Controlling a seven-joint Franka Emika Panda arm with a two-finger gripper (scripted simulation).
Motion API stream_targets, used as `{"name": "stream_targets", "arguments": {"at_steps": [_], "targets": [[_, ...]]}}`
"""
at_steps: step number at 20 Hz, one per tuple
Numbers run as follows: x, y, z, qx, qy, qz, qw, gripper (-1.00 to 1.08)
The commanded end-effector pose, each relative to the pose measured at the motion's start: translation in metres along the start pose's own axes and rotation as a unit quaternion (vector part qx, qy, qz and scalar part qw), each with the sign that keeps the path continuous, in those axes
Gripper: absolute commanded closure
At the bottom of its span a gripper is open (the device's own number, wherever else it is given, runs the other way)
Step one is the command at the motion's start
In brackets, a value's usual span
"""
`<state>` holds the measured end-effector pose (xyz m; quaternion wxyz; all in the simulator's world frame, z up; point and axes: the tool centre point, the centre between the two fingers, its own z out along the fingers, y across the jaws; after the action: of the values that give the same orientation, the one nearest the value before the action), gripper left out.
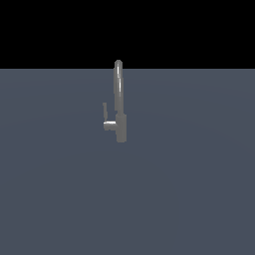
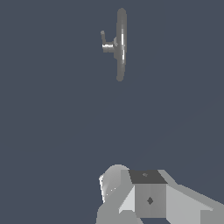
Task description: Turn on the faucet by rotating a designated handle.
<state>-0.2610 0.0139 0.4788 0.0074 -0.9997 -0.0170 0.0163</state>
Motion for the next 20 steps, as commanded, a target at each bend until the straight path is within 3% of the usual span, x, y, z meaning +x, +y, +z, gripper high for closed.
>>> {"name": "stream_targets", "arguments": {"at_steps": [1, 10, 15, 20], "targets": [[0.0, 0.0, 0.0, 0.0, 0.0, 0.0, 1.0, 1.08], [0.0, -0.005, -0.017, -0.003, 0.027, 0.029, 0.9992, 1.08], [-0.001, -0.013, -0.041, -0.007, 0.064, 0.068, 0.9956, 1.08], [-0.002, -0.028, -0.072, -0.015, 0.116, 0.122, 0.9856, 1.08]]}}
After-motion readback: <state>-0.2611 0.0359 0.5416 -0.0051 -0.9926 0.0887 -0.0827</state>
